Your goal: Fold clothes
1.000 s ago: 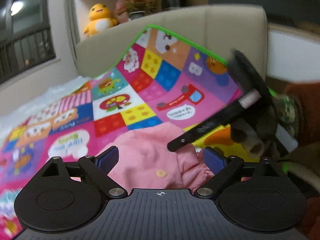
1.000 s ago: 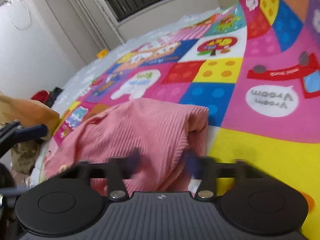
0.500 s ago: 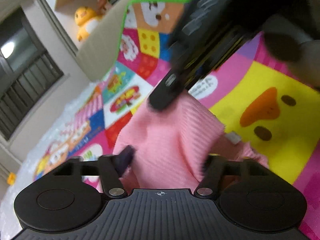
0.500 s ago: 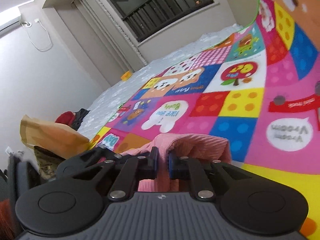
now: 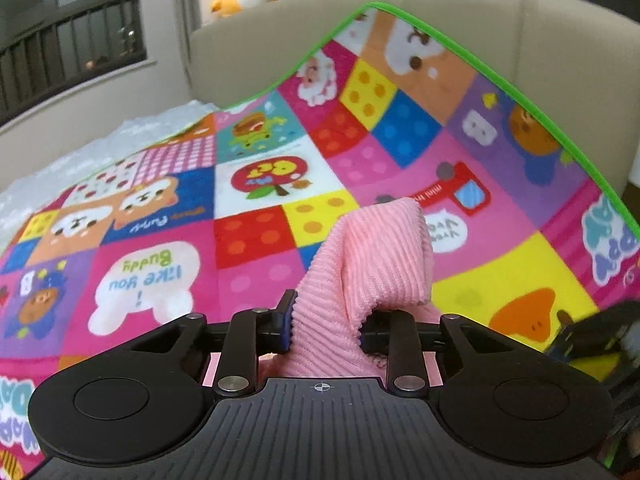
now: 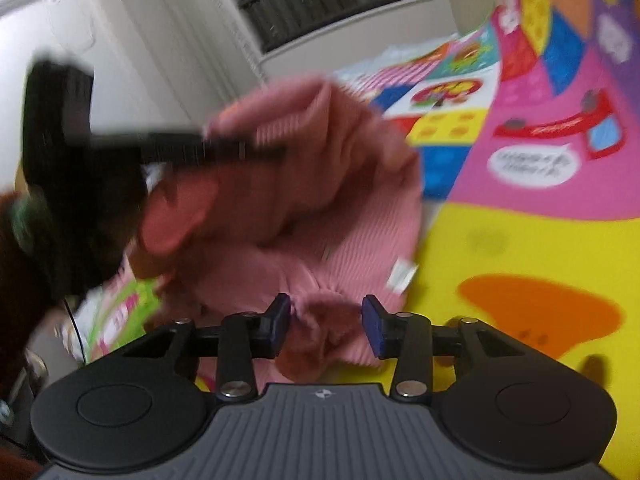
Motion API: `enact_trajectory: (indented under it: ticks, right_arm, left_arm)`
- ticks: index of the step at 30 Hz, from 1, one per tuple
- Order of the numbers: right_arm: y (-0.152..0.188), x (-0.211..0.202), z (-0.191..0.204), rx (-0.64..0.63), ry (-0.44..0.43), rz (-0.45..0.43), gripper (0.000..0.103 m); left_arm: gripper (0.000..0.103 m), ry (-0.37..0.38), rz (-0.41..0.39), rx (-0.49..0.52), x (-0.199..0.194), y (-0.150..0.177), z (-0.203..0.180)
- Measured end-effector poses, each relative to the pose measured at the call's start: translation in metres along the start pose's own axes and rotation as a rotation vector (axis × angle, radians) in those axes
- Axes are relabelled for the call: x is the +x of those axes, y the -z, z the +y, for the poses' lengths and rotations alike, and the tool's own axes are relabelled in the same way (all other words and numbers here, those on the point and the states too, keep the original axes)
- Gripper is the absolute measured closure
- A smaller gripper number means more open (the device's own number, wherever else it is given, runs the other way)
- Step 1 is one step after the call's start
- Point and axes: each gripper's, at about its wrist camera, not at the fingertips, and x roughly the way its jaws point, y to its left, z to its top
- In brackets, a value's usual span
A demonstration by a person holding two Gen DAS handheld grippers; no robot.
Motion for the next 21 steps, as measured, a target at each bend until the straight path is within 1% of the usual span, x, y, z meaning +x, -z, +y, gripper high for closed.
enact_trajectory:
  ticks: [1,2,4,6,7,8,9,10,13,15,16,18,19,20,21]
  right_arm:
    - [0.001,0.006,0.005,-0.04,0.005,0.005,0.087]
    - [-0.006,0.007,0.011,-0.1,0.013,-0.012,0.09]
    - [-0.025,-0.001,0.015,-0.165,0.029,-0.082,0.091]
    - [-0.049,-0.012,0.01,-0.184,0.044,-0.151,0.093]
    - [-0.061,-0.017,0.008,-0.193,0.052,-0.185,0.098]
    - [-0.069,-0.017,0.002,-0.201,0.069,-0.196,0.098]
    - [-0.073,-0.014,-0.005,-0.204,0.073,-0.186,0.098]
    - [-0.07,-0.007,-0.012,-0.201,0.089,-0.158,0.098]
    - [-0.055,0.011,-0.032,-0.195,0.151,-0.076,0.098]
    - [-0.043,0.014,-0.043,-0.167,0.193,-0.058,0.097]
    - [-0.037,0.015,-0.048,-0.153,0.214,-0.05,0.096]
    - [-0.032,0.008,-0.056,-0.11,0.242,-0.062,0.091]
    - [-0.031,0.003,-0.057,-0.096,0.25,-0.08,0.082]
    - [-0.03,-0.002,-0.057,-0.084,0.257,-0.097,0.068]
    - [-0.032,-0.007,-0.055,-0.076,0.249,-0.122,0.061]
  left_arm:
    - [0.073,0.001,-0.001,-0.013,-0.002,-0.001,0.003]
    - [0.073,0.001,-0.002,-0.018,-0.005,-0.001,0.005]
    - [0.073,0.008,-0.006,-0.033,-0.009,-0.002,0.009]
    - [0.074,0.018,-0.011,-0.051,-0.014,-0.002,0.013]
    - [0.074,0.024,-0.015,-0.06,-0.016,-0.002,0.014]
    - [0.074,0.036,-0.017,-0.072,-0.017,-0.002,0.015]
    - [0.074,0.054,-0.015,-0.084,-0.018,0.0,0.014]
    - [0.074,0.072,-0.013,-0.097,-0.018,0.002,0.013]
    - [0.073,0.135,0.013,-0.089,-0.018,0.016,-0.003]
    - [0.07,0.172,0.048,-0.067,-0.015,0.03,-0.019]
    - [0.068,0.179,0.047,-0.068,-0.016,0.035,-0.022]
    - [0.064,0.193,0.046,-0.07,-0.02,0.044,-0.028]
    - [0.061,0.2,0.045,-0.071,-0.021,0.049,-0.032]
    - [0.056,0.208,0.044,-0.073,-0.023,0.053,-0.035]
    - [0.054,0.215,0.043,-0.074,-0.024,0.058,-0.038]
